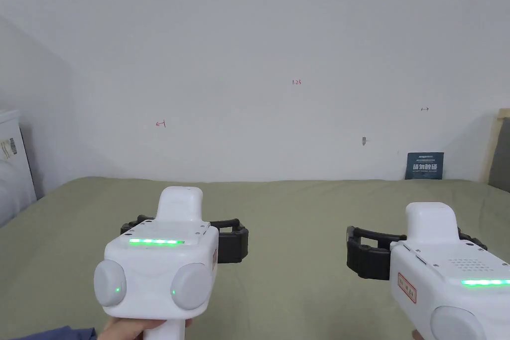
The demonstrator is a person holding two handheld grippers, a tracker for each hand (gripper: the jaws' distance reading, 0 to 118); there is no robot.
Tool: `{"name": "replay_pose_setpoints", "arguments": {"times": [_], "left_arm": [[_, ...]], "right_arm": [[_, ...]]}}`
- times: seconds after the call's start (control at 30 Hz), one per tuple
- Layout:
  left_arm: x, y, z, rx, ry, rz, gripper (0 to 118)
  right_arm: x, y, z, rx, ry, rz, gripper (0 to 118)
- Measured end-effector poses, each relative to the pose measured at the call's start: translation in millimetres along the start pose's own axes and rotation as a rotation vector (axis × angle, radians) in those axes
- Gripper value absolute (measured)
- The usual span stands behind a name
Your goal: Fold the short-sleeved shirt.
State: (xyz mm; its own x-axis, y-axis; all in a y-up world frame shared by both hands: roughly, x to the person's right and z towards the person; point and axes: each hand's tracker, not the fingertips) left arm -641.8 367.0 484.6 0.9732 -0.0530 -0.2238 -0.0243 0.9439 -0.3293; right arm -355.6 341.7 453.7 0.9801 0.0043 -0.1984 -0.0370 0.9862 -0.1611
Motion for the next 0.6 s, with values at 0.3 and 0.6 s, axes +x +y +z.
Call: {"name": "replay_pose_setpoints", "arguments": {"times": [0.3, 0.6], "left_arm": [[0.1, 17.2, 15.7, -0.098, -0.054, 0.048, 118], [-5.2, 19.0, 17.5, 0.044, -0.025, 0.044, 118]], "right_arm": [[0.9, 5.1, 4.7, 0.008, 0.03, -0.032, 118], [0.4, 11.6, 9.4, 0.031, 0.024, -0.002, 118]]}}
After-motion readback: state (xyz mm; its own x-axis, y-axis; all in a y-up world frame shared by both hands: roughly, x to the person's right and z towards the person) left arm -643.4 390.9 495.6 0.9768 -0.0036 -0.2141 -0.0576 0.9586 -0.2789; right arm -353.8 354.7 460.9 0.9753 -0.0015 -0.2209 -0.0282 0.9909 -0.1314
